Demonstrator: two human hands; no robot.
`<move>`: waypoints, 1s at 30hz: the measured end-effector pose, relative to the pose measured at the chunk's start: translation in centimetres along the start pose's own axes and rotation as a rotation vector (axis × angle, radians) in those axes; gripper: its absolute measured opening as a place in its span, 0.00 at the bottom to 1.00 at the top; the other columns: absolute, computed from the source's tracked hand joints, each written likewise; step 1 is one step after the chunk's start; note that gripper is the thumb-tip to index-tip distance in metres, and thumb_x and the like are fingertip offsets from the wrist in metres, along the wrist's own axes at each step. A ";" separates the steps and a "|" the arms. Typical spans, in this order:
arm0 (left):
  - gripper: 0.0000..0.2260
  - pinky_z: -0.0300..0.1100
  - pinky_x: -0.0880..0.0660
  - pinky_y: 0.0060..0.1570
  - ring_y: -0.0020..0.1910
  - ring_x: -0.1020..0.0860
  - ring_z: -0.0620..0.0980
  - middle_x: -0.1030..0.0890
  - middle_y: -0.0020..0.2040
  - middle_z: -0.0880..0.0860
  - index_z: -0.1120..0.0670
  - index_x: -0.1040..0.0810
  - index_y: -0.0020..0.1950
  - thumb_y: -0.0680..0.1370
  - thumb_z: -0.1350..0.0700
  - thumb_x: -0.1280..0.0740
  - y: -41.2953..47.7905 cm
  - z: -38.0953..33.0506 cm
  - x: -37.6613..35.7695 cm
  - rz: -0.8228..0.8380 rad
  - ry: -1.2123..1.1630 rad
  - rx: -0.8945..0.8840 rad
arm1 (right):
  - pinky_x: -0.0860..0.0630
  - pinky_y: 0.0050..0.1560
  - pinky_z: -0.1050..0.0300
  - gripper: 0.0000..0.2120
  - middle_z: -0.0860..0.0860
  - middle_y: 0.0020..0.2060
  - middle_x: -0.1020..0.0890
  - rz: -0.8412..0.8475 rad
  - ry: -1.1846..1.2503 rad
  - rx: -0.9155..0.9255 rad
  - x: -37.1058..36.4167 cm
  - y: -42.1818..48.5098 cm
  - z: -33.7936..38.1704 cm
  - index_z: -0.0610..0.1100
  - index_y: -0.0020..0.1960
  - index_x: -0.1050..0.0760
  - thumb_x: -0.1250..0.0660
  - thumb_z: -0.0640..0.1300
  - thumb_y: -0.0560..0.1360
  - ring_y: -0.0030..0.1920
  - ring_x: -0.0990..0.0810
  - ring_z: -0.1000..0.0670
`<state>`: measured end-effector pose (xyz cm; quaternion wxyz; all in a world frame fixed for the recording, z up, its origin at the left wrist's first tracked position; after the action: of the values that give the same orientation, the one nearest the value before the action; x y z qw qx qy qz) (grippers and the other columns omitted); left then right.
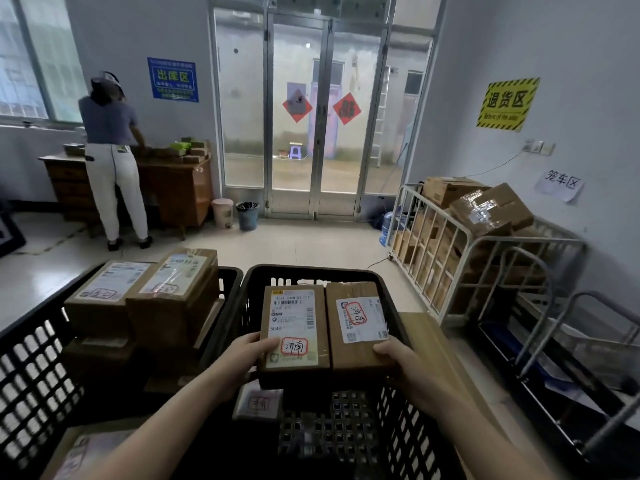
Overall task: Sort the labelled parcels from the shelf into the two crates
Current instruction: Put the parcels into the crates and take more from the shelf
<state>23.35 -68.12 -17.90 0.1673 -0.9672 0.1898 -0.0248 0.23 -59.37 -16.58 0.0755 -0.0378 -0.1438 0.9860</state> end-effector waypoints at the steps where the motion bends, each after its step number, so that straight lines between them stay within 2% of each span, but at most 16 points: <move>1: 0.06 0.40 0.27 0.42 0.48 0.20 0.49 0.17 0.48 0.53 0.55 0.24 0.53 0.78 0.57 0.36 0.6 0.5 0.0 0.003 0.020 0.031 | 0.27 0.43 0.58 0.15 0.44 0.54 0.22 -0.022 -0.009 -0.029 0.4 0.9 -0.7 0.41 0.60 0.28 0.38 0.43 0.74 0.51 0.24 0.47; 5: 0.07 0.40 0.27 0.41 0.49 0.20 0.49 0.18 0.50 0.54 0.54 0.26 0.55 0.78 0.58 0.36 2.7 3.0 -0.7 0.067 0.102 0.166 | 0.24 0.54 0.50 0.14 0.43 0.53 0.21 -0.140 -0.129 -0.130 1.9 3.4 -3.1 0.38 0.59 0.29 0.40 0.38 0.74 0.54 0.23 0.44; 8: 0.07 0.41 0.25 0.43 0.51 0.21 0.50 0.19 0.53 0.54 0.54 0.27 0.56 0.78 0.61 0.37 4.1 4.6 -1.6 0.099 0.140 0.232 | 0.24 0.54 0.51 0.14 0.45 0.51 0.20 -0.202 -0.213 -0.227 2.7 4.3 -4.9 0.39 0.59 0.29 0.42 0.35 0.74 0.53 0.23 0.46; 12: 0.10 0.42 0.24 0.46 0.51 0.21 0.50 0.20 0.53 0.55 0.56 0.29 0.59 0.78 0.63 0.38 5.8 6.7 -2.8 0.128 0.205 0.305 | 0.26 0.44 0.56 0.16 0.45 0.52 0.20 -0.317 -0.303 -0.296 3.4 5.2 -6.5 0.38 0.62 0.31 0.45 0.34 0.75 0.50 0.22 0.47; 14: 0.11 0.46 0.23 0.51 0.53 0.21 0.52 0.19 0.53 0.55 0.57 0.28 0.60 0.77 0.64 0.38 6.5 7.9 -3.0 0.113 0.229 0.333 | 0.27 0.47 0.56 0.17 0.44 0.55 0.22 -0.394 -0.375 -0.312 3.4 5.6 -6.9 0.38 0.65 0.35 0.46 0.36 0.77 0.53 0.23 0.45; 16: 0.10 0.47 0.23 0.52 0.52 0.20 0.52 0.19 0.52 0.55 0.57 0.26 0.56 0.76 0.65 0.37 6.8 9.0 -3.1 0.102 0.255 0.359 | 0.28 0.48 0.55 0.16 0.43 0.55 0.23 -0.432 -0.488 -0.329 3.0 5.7 -7.2 0.37 0.66 0.37 0.45 0.37 0.78 0.54 0.23 0.44; 18: 0.07 0.44 0.22 0.48 0.48 0.20 0.51 0.18 0.50 0.55 0.56 0.25 0.50 0.76 0.66 0.36 7.0 9.4 -3.1 0.082 0.290 0.344 | 0.29 0.46 0.56 0.17 0.43 0.53 0.23 -0.446 -0.573 -0.336 2.6 5.9 -7.8 0.36 0.67 0.39 0.45 0.37 0.79 0.52 0.23 0.44; 20: 0.07 0.47 0.22 0.52 0.50 0.19 0.52 0.18 0.51 0.55 0.55 0.24 0.47 0.74 0.66 0.35 7.5 9.6 -3.0 0.040 0.340 0.309 | 0.30 0.38 0.59 0.20 0.46 0.48 0.24 -0.450 -0.604 -0.363 2.4 6.1 -8.5 0.36 0.70 0.42 0.46 0.36 0.79 0.44 0.25 0.49; 21: 0.07 0.47 0.22 0.52 0.51 0.20 0.53 0.18 0.51 0.55 0.55 0.24 0.46 0.73 0.65 0.34 7.5 9.5 -3.0 0.028 0.393 0.301 | 0.33 0.34 0.60 0.21 0.47 0.48 0.24 -0.453 -0.614 -0.390 2.3 6.2 -8.9 0.37 0.71 0.44 0.46 0.36 0.79 0.43 0.26 0.51; 22: 0.06 0.44 0.21 0.48 0.51 0.20 0.52 0.18 0.50 0.54 0.53 0.25 0.44 0.73 0.64 0.34 7.4 9.3 -3.1 0.016 0.452 0.294 | 0.33 0.33 0.61 0.21 0.46 0.53 0.24 -0.456 -0.625 -0.415 2.1 6.3 -9.3 0.37 0.71 0.45 0.46 0.37 0.79 0.45 0.26 0.50; 24: 0.08 0.36 0.25 0.39 0.50 0.21 0.51 0.20 0.48 0.52 0.51 0.28 0.40 0.73 0.64 0.33 7.2 8.9 -3.1 -0.019 0.538 0.273 | 0.27 0.39 0.58 0.23 0.43 0.58 0.24 -0.474 -0.628 -0.445 2.0 6.5 -10.1 0.40 0.72 0.46 0.43 0.38 0.79 0.52 0.22 0.47; 27: 0.10 0.35 0.27 0.44 0.55 0.22 0.51 0.20 0.53 0.53 0.51 0.29 0.39 0.72 0.63 0.32 7.0 8.9 -3.4 -0.053 0.650 0.255 | 0.22 0.47 0.54 0.25 0.42 0.59 0.25 -0.478 -0.647 -0.462 1.9 6.4 -11.1 0.40 0.72 0.47 0.42 0.39 0.78 0.53 0.21 0.45; 30: 0.12 0.35 0.30 0.46 0.57 0.23 0.50 0.21 0.52 0.52 0.50 0.33 0.38 0.72 0.62 0.32 6.7 9.2 -3.5 -0.056 0.769 0.249 | 0.22 0.51 0.53 0.32 0.42 0.60 0.28 -0.432 -0.686 -0.484 1.8 6.2 -11.6 0.41 0.75 0.55 0.40 0.40 0.77 0.53 0.23 0.46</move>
<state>18.76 -69.75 -28.75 0.1994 -0.8645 0.2075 -0.4120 -1.31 -61.74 -29.59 0.2161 0.3042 -0.3909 0.8414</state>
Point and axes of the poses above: each hand's wrist, its own y-axis towards the middle knuckle, its own x-axis out of the back of the hand, z = x × y, the point moved 7 cm from there along y, towards the middle knuckle
